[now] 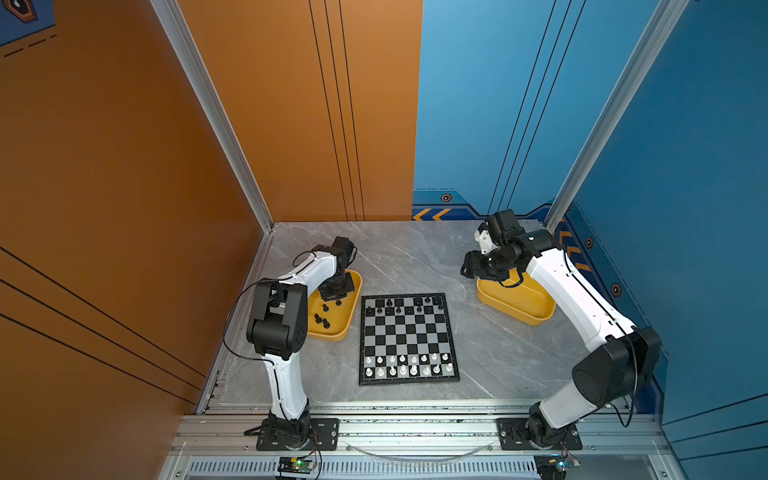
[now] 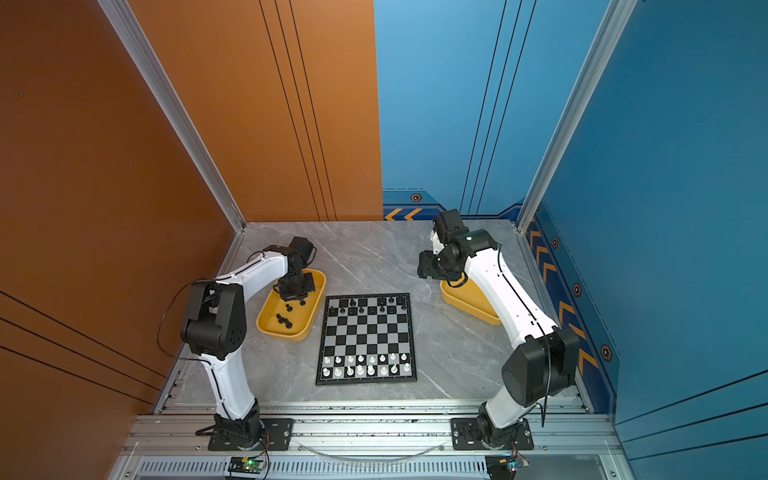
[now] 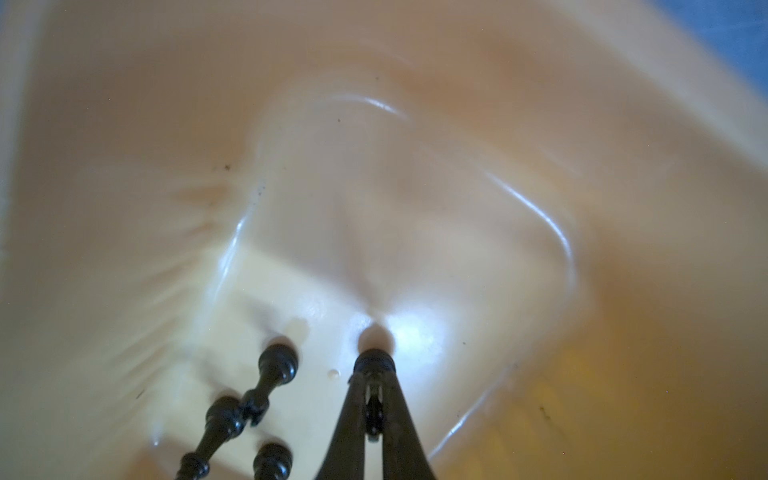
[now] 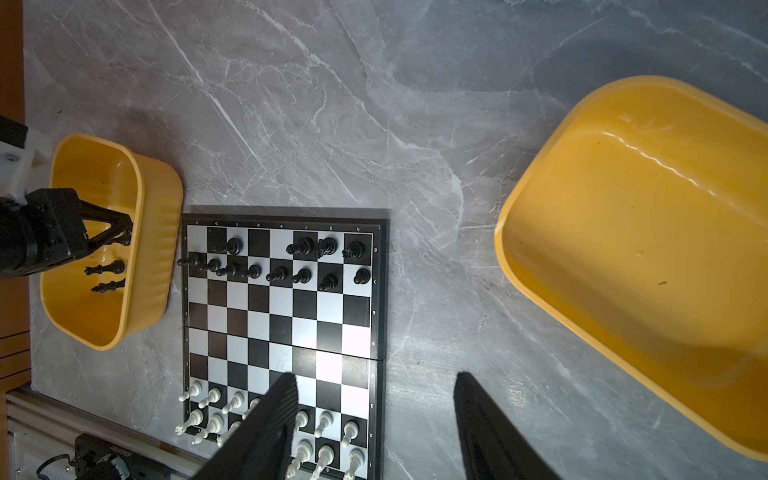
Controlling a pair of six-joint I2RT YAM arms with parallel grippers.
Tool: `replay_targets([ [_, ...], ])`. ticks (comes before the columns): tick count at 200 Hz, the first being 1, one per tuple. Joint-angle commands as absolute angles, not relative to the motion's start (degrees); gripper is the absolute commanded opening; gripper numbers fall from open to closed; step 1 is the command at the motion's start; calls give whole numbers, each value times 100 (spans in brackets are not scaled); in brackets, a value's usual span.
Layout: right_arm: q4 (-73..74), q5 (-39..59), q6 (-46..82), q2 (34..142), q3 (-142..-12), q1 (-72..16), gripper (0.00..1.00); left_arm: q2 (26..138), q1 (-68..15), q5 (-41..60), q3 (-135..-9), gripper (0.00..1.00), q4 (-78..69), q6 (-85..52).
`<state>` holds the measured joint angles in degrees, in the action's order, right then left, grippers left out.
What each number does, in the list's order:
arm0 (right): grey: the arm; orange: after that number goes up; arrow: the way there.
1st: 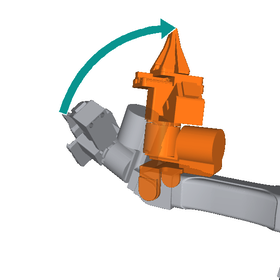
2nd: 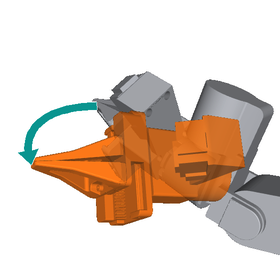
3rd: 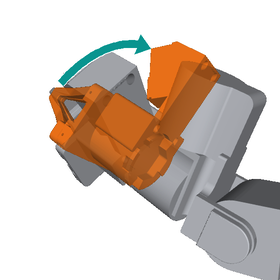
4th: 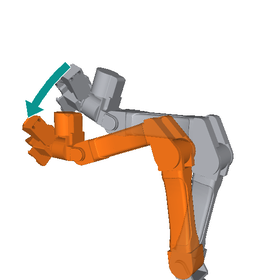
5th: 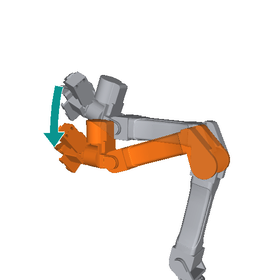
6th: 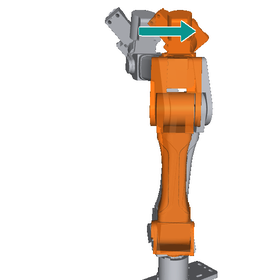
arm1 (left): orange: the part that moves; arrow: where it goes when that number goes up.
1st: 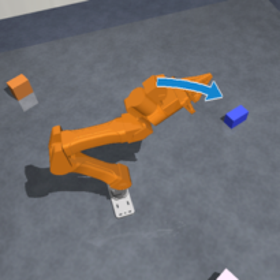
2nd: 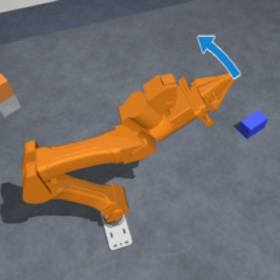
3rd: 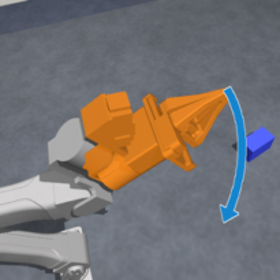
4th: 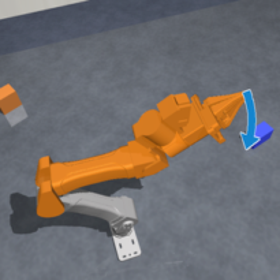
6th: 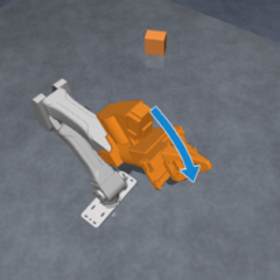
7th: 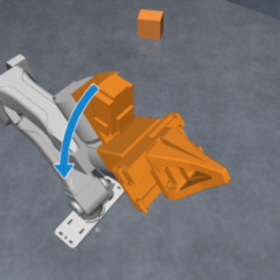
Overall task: Set up the chess pieces on the board
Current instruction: 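Close the left gripper around a tall black piece in the tray, then lift the black piece and carry it over the board's farthest row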
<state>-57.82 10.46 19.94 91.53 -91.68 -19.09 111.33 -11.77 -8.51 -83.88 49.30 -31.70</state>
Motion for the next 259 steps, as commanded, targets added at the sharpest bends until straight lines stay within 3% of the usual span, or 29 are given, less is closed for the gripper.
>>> replay_targets([
  [1,-5757,1026,2092,9137,-9277,-1982,63,10772,-1252,-859,-8745,0,5424,-2999],
  [115,-5722,954,2148,8717,-8815,-2109,63,10485,-2270,-792,-9526,0,5877,-3332],
  [259,-5792,1033,2127,8051,-8232,-1964,63,11491,-3058,-703,-9787,0,5768,-3604],
])
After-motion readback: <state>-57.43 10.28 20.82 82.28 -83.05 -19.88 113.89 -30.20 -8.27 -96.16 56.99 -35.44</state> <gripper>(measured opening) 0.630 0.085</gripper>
